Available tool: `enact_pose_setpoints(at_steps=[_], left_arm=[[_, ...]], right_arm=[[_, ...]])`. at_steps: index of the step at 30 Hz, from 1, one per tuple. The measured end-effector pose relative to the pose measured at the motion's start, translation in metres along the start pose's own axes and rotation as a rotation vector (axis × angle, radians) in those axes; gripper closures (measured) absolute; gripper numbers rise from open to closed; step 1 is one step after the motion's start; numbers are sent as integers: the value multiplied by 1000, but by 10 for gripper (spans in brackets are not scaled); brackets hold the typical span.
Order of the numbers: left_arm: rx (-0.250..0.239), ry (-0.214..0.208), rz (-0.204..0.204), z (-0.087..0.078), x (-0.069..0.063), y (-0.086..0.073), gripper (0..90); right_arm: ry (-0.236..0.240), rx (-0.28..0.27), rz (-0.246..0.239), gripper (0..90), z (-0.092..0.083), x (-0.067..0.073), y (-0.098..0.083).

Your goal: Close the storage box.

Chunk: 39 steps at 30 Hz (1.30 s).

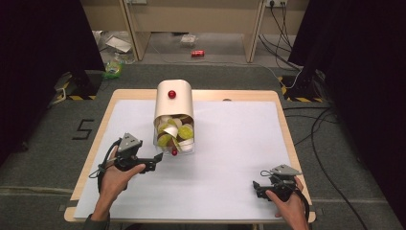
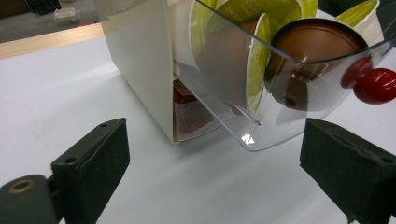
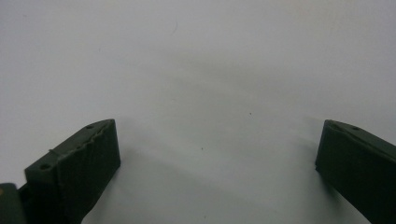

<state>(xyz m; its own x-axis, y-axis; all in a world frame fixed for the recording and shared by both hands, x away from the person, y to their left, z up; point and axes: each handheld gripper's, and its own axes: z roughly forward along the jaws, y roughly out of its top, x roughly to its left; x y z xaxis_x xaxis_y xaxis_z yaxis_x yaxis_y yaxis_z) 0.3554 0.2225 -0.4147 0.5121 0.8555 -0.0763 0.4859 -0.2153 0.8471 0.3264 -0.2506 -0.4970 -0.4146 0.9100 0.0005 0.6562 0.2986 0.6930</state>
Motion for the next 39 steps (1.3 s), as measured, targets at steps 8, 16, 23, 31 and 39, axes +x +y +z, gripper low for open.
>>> enact_pose_setpoints(at_steps=[8, 16, 23, 31, 39], left_arm=[[8, -4, -7, 8, 1, 3, 83], [1, 17, -21, 15, 6, 8, 89], [-11, 32, -32, 16, 10, 14, 93], [-19, 42, -37, 16, 12, 17, 98], [-24, 64, -40, 20, 13, 20, 98]], right_arm=[[0, 0, 0, 4, 0, 0, 0], [0, 0, 0, 4, 0, 0, 0], [0, 0, 0, 4, 0, 0, 0], [0, 1, 0, 4, 0, 0, 0], [0, 0, -1, 3, 0, 0, 0]])
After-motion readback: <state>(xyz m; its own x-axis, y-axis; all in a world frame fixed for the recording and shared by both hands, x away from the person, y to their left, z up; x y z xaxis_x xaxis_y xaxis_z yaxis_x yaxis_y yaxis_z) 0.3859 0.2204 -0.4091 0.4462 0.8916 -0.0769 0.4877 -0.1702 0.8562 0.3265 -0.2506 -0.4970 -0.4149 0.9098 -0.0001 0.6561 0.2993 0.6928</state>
